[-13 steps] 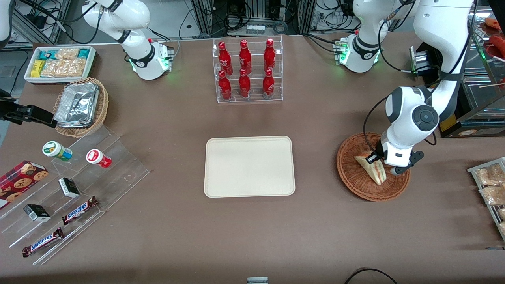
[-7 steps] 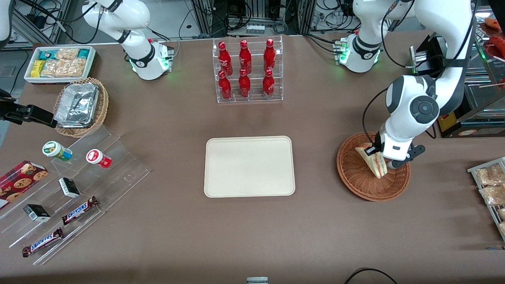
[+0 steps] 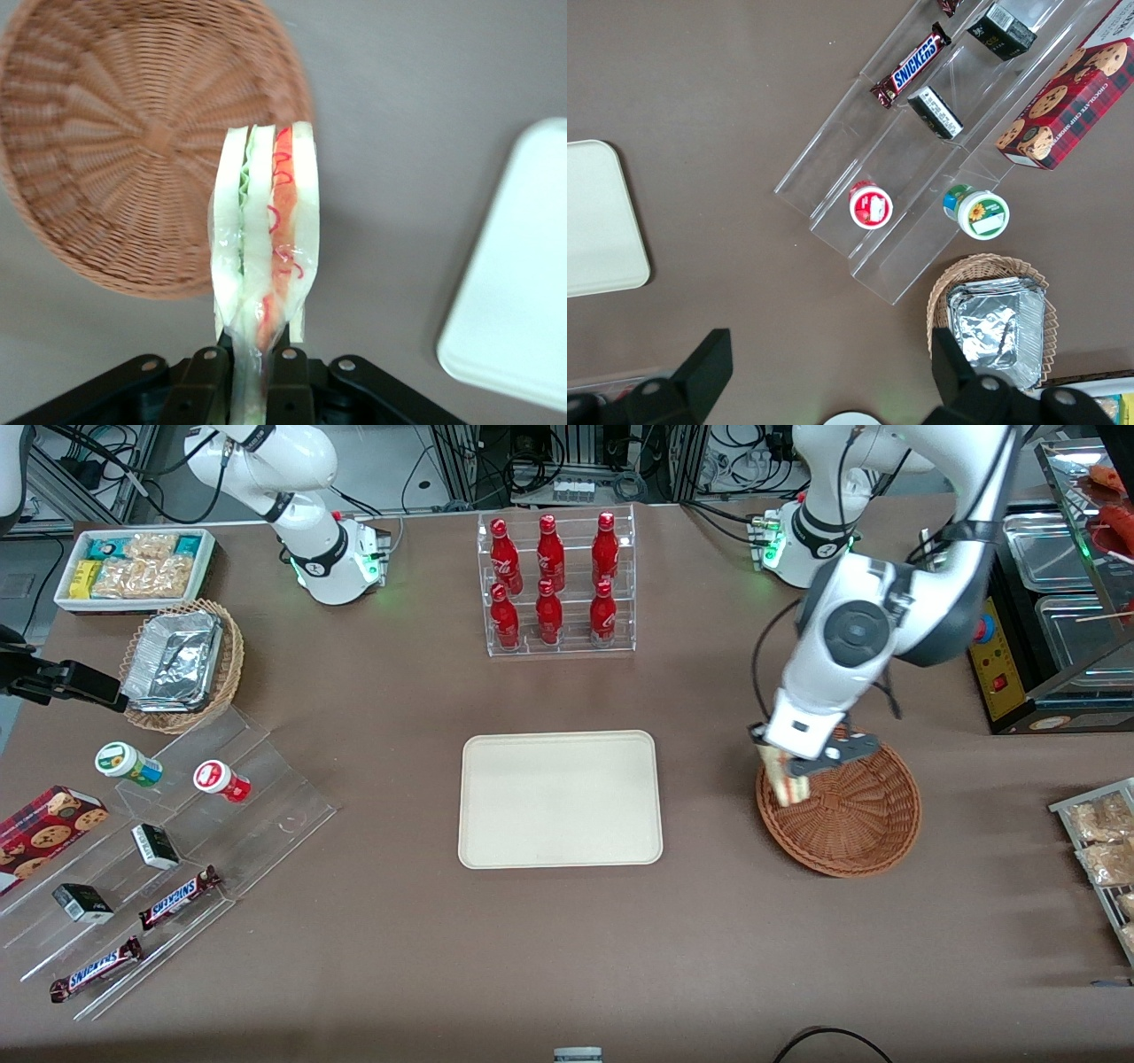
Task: Place sandwich from basket to tray
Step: 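Lift the sandwich and carry it over the cream tray, then lower the sandwich onto the tray and open the left gripper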
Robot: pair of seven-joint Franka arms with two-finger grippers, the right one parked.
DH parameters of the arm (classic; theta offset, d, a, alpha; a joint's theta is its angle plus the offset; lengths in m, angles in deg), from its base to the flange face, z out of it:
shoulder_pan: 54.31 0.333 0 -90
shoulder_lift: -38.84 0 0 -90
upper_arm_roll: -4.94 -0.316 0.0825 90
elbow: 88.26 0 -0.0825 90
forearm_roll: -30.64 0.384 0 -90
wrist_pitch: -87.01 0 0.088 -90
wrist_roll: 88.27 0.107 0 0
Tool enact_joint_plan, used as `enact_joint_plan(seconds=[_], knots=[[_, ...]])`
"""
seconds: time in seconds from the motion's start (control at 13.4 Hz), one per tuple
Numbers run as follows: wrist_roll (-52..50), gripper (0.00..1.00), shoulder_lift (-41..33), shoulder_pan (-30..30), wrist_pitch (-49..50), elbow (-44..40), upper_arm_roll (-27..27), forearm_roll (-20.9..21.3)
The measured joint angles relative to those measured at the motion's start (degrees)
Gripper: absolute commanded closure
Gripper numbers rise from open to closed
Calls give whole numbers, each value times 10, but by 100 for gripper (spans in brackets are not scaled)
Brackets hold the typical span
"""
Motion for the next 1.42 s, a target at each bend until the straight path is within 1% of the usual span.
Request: enact_joint_plan(seconds=[0.3,0.67,1.04,1.42], knots=[[-14,100,33,-78,0,-41,2,0],[-38,100,133,-152,-1,-150,3,0],[-52,100,208,-180,-13,-231,3,-1],[-55,100,261,-191,-98,-244,9,-1]])
